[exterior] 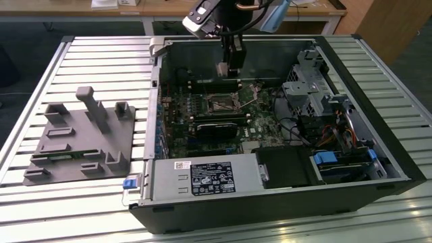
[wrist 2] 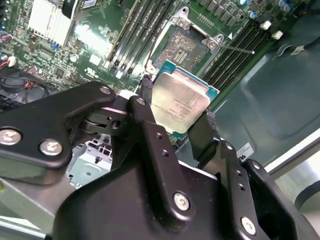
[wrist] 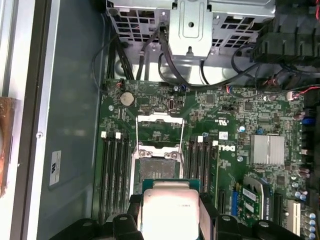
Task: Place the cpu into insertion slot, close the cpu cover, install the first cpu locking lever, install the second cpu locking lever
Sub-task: 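Place the cpu into insertion slot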
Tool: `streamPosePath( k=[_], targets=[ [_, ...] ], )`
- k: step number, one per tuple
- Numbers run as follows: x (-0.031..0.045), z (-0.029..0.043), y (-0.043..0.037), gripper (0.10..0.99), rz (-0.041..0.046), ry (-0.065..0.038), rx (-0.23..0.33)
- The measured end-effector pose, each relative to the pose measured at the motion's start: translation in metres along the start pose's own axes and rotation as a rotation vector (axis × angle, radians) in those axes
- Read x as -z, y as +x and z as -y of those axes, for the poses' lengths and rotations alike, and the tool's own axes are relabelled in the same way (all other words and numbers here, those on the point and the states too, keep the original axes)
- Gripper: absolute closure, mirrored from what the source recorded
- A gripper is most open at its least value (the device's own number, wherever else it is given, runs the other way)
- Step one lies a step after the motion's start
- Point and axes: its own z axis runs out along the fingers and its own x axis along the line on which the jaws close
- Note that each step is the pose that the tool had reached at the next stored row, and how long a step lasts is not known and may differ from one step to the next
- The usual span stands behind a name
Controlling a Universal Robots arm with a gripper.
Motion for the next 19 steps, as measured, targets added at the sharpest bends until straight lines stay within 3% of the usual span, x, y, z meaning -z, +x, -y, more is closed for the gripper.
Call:
streamPosePath(
  k=[19],
  targets=[
    [-0.0205, 0.0013, 0.0032, 0.549, 0.0000, 0.001, 0.000]
  ],
)
